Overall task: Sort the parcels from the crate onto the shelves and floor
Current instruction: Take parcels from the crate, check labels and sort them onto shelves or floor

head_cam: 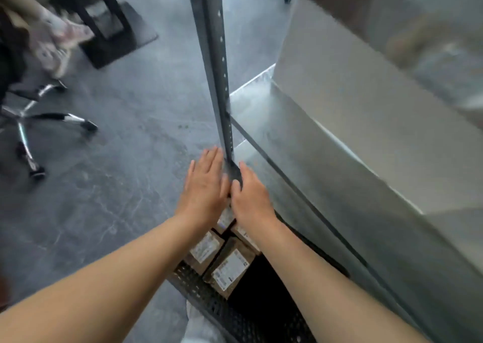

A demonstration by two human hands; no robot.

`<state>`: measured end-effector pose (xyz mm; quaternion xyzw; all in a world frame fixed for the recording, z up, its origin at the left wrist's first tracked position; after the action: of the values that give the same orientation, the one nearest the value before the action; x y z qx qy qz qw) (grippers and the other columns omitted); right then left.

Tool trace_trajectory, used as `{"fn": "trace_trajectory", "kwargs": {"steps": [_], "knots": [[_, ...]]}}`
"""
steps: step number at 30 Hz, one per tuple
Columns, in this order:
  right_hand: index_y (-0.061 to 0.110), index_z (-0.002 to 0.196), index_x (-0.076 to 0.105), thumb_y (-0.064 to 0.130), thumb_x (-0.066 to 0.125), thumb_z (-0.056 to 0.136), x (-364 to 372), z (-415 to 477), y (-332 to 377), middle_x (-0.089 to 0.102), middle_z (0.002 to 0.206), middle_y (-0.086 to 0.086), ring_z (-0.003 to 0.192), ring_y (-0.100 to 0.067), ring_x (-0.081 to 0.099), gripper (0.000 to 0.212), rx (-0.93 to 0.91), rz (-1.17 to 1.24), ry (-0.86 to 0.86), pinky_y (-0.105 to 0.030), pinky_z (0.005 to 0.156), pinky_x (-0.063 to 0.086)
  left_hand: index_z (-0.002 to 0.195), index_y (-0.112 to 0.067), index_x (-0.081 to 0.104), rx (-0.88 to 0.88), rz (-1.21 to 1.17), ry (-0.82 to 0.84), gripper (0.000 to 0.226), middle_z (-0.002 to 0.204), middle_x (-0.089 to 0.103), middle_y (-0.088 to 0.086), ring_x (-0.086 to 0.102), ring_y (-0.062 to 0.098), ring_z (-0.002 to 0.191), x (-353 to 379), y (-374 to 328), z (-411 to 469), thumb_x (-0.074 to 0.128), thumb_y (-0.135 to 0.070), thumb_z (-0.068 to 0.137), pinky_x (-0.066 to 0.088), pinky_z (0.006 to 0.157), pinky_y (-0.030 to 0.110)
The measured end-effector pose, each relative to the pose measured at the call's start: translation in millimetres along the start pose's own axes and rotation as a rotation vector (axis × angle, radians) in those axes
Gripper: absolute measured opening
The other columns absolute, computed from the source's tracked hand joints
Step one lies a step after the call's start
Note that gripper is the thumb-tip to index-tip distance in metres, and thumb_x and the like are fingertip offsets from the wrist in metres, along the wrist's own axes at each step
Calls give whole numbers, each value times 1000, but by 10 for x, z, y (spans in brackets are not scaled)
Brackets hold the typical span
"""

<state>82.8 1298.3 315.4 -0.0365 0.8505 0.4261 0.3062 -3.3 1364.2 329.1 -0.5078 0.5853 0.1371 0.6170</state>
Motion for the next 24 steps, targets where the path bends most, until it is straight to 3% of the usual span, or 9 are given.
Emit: {"fn": "trace_trajectory", "kwargs": {"steps": [6, 13, 19, 21, 24], "knots": [[18, 155, 22, 24, 35, 104, -1022, -1111, 2001, 20, 163, 1, 149, -11, 16, 53, -345, 118, -175, -27, 121, 13, 154, -10, 23, -58, -84, -480, 58, 162, 21, 3, 13, 16, 151, -2245, -733, -596, 30, -27, 99, 4, 123, 41], [9, 155, 22, 21, 40, 103, -2289, -2536, 3708, 19, 163, -7, 150, -20, 14, 57, -856, -95, -421, -40, 122, 17, 155, -13, 22, 65, -11, -843, 64, 163, 17, -1, 8, 12, 151, -4228, -1770, -1690, 22, -35, 95, -1, 122, 41], [11, 157, 13, 28, 41, 102, -3102, -3198, 4449, 9, 165, -2, 152, -16, 4, 64, -1033, -245, -655, -41, 124, 2, 157, -16, 15, 153, 56, -1018, 62, 165, 9, -3, 2, 10, 151, -5175, -2490, -2195, 19, -36, 98, -3, 122, 42], [12, 157, 15, 26, 46, 101, -3254, -3343, 4545, 12, 164, -2, 152, -17, 5, 65, -1062, -232, -733, -36, 123, -5, 157, -16, 14, 210, 120, -1033, 61, 165, 7, -3, 2, 11, 152, -5334, -2621, -2272, 18, -38, 100, -3, 122, 42], [12, 155, 24, 28, 54, 99, -3358, -3496, 4618, 20, 162, -2, 150, -16, 7, 66, -1093, -209, -863, -37, 120, -3, 157, -17, 10, 264, 186, -1059, 62, 165, 5, -4, 1, 10, 152, -5504, -2733, -2282, 13, -40, 100, 1, 122, 45]]}}
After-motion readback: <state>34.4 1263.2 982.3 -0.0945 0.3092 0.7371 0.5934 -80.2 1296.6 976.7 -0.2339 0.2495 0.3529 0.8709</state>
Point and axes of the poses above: each hand's wrist, its own z-axis towards the middle knuckle, its own x-axis out of the palm, y = z × x, the point moved 3 cm from there along z, towards the middle knuckle
